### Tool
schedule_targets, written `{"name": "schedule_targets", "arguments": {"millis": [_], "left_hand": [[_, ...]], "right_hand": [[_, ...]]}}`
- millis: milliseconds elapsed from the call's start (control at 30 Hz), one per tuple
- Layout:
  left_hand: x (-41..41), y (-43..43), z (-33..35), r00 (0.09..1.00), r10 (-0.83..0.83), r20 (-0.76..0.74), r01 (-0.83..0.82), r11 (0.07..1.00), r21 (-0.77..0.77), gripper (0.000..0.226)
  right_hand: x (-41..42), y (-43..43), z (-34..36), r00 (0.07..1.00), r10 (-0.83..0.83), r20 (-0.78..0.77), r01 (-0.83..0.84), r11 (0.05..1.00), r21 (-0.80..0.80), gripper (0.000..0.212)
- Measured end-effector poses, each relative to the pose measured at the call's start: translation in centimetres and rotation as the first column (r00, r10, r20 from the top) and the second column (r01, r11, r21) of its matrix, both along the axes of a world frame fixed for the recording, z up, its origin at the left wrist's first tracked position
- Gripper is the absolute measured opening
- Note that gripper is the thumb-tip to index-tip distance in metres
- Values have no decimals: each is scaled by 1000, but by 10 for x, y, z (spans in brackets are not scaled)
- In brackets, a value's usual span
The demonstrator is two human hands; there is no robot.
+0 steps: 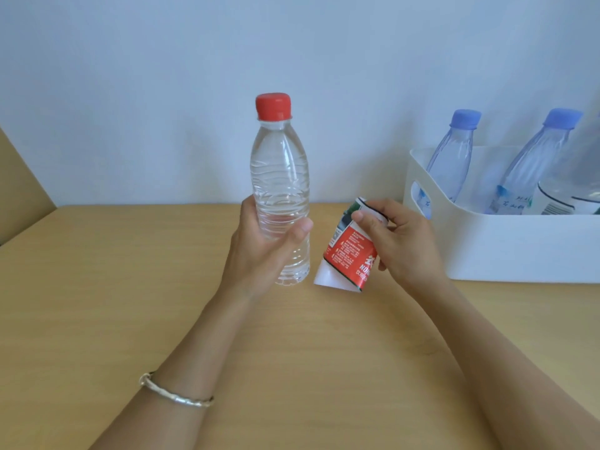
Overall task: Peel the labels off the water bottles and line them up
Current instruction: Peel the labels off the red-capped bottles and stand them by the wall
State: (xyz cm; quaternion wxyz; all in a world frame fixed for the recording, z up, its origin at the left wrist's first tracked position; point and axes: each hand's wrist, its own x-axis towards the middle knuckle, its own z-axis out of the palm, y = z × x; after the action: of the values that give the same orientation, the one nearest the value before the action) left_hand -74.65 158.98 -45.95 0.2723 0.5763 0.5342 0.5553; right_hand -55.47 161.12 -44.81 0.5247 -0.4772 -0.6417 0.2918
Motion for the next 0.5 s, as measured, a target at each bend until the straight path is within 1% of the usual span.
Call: {"name": "schedule_targets", "arguments": {"millis": [67,133,200,300,400,467,500], "left_hand": [[4,0,-1,999,-50,4,50,999,5,67],[7,0,-2,995,-103,7,103,995,13,68],[10,0,-3,987,-161,4,161,987,18,69],[16,2,-2,967,-253,16,253,967,18,69],[21,2,-1,948,-318,-2,318,948,22,71],[23,2,-2,943,-334,-12,334,942,32,68],[23,2,-3,943,-334,-11,334,942,40,67]], "right_hand": [[-2,-2,4,998,-8,-55,8,1000,-6,8],[-4,-2,10,996,-15,-88,15,1000,0,16],[-7,-2,18,997,-36,-66,37,999,17,21],[-11,-1,34,993,-88,75,81,992,96,24],[-12,-2,46,959,-127,254,89,984,154,13],[-10,-3,49,939,-148,309,97,980,175,9],[-8,-3,51,937,-162,309,107,976,188,9]]}}
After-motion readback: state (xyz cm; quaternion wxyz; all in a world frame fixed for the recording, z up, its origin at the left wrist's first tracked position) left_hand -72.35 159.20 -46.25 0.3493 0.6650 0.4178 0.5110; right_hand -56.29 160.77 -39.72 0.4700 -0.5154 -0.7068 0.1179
